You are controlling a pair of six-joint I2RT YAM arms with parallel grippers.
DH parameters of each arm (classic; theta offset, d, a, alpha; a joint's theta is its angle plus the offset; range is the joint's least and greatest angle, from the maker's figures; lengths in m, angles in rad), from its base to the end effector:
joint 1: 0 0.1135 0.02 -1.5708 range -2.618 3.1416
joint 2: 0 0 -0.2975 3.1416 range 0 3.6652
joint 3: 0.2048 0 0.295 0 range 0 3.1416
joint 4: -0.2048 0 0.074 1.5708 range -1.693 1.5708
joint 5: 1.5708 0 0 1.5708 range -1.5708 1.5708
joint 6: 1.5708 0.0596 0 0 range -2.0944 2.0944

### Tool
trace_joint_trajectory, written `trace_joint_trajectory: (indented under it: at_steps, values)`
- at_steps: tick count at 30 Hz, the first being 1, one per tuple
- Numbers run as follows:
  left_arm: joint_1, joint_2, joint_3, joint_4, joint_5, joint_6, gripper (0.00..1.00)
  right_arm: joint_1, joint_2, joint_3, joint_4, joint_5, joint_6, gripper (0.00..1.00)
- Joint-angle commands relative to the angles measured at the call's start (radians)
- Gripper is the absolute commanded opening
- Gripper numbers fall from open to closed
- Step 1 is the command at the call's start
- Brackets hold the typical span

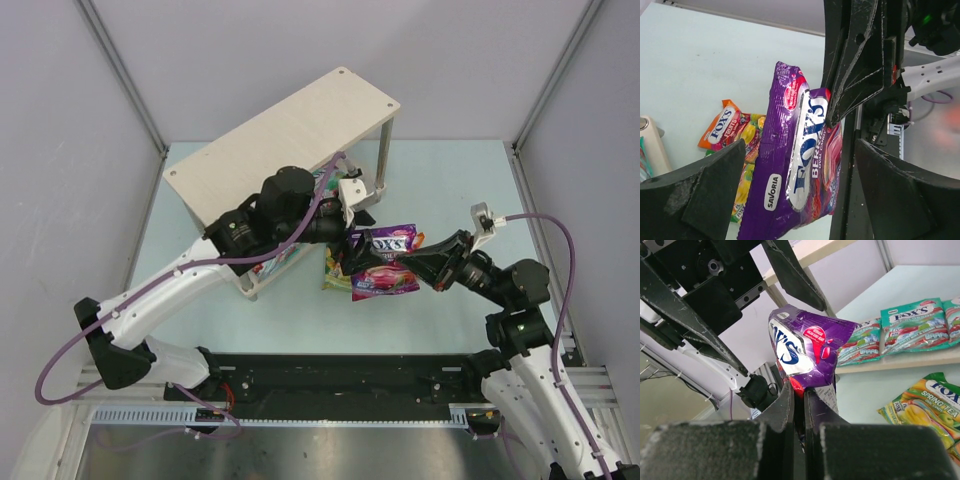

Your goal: Place and organize the candy bags onto the shelf

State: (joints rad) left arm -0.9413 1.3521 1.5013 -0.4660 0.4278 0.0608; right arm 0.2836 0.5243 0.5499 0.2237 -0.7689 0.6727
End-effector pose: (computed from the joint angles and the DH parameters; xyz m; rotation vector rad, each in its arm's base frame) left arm 0.1884 -0.3007 0.4662 1.2125 1.5714 -0.9907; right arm 0.1448 0.0854 0.3586 -0.4284 1.4605 1.2842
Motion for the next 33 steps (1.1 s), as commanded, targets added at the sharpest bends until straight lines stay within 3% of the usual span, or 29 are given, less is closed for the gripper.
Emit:
trace_joint_trajectory:
  at_steps: [1, 3, 6, 7, 8, 13, 16, 17, 20, 28, 33]
  values:
    - [0.009, -0.011, -0.003, 0.064, 0.071, -0.009, 0.86, -0.006, -0.017, 0.05, 0.106, -0.026, 0.045, 0.0]
    - [0.013, -0.004, -0.001, 0.067, 0.095, -0.015, 0.78, -0.007, -0.014, 0.054, 0.095, -0.027, 0.042, 0.0]
    - [0.021, 0.018, 0.011, 0.064, 0.14, -0.027, 0.55, -0.009, -0.014, 0.054, 0.079, -0.02, 0.03, 0.0]
    - [0.022, 0.031, 0.016, 0.061, 0.153, -0.029, 0.38, -0.009, -0.017, 0.054, 0.075, -0.015, 0.027, 0.0]
    - [0.024, 0.038, 0.022, 0.056, 0.16, -0.029, 0.29, -0.011, -0.023, 0.053, 0.071, -0.009, 0.027, 0.0]
    - [0.027, 0.055, 0.031, 0.04, 0.17, -0.03, 0.03, -0.018, -0.026, 0.053, 0.062, 0.0, 0.021, 0.0]
    - [0.029, 0.058, 0.034, 0.044, 0.163, -0.039, 0.0, -0.024, -0.032, 0.054, 0.02, 0.034, -0.001, 0.4]
    - [0.03, 0.058, 0.042, 0.046, 0.154, -0.045, 0.0, -0.026, -0.043, 0.054, -0.022, 0.08, -0.007, 0.59]
    - [0.051, 0.053, 0.046, 0.09, 0.117, -0.111, 0.0, -0.029, -0.067, 0.053, -0.145, 0.213, -0.05, 0.83]
    - [0.102, 0.012, -0.012, 0.401, 0.026, -0.472, 0.0, -0.029, -0.19, -0.039, -0.235, 0.424, -0.052, 0.99]
    - [0.104, 0.041, 0.031, 0.522, 0.006, -0.669, 0.0, -0.029, -0.205, -0.137, -0.003, 0.385, 0.042, 1.0]
